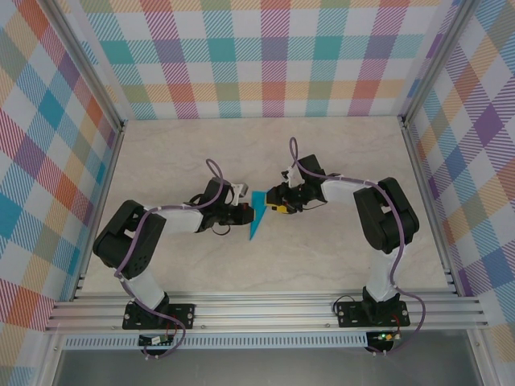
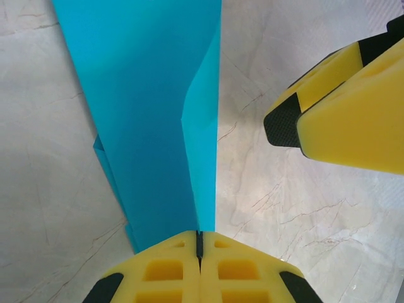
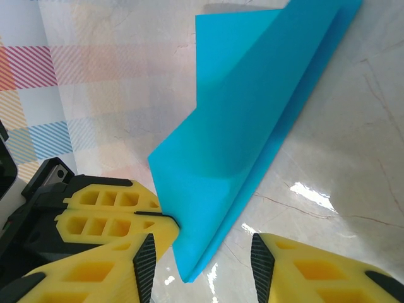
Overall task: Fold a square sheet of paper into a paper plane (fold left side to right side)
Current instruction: Fold the wing for the fifth time at the center of the table.
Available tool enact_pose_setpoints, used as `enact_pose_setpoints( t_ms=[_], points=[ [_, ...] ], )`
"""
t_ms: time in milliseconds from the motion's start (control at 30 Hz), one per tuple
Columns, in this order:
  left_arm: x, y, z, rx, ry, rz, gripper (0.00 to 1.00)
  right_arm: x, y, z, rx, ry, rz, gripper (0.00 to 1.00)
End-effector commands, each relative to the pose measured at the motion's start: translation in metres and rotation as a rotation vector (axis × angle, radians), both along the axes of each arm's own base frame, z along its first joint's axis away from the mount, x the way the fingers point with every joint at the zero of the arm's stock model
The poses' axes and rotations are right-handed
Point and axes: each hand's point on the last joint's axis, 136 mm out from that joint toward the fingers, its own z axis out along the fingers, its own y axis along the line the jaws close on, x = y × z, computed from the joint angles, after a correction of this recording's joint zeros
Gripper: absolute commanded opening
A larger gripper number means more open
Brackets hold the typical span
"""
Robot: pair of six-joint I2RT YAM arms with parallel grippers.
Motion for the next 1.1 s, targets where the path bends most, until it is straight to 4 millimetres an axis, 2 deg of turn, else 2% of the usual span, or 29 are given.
enact_pose_setpoints(
  t_ms=[0, 233, 1067],
  points=[
    [0.005, 0.007, 0.007, -0.025, -0.022, 0.031, 0.0, 0.002, 0.0, 0.009, 0.015, -0.032, 0.002, 0.46],
    [0.001, 0.01, -0.001, -0.03, -0.005, 0.052, 0.0, 0.002, 0.0, 0.009, 0.014, -0.031, -0.002, 0.47],
    [0.006, 0.011, -0.025, 0.004, 0.035, 0.067, 0.0, -0.001, 0.003, 0.006, 0.034, -0.008, 0.01, 0.47]
  ],
)
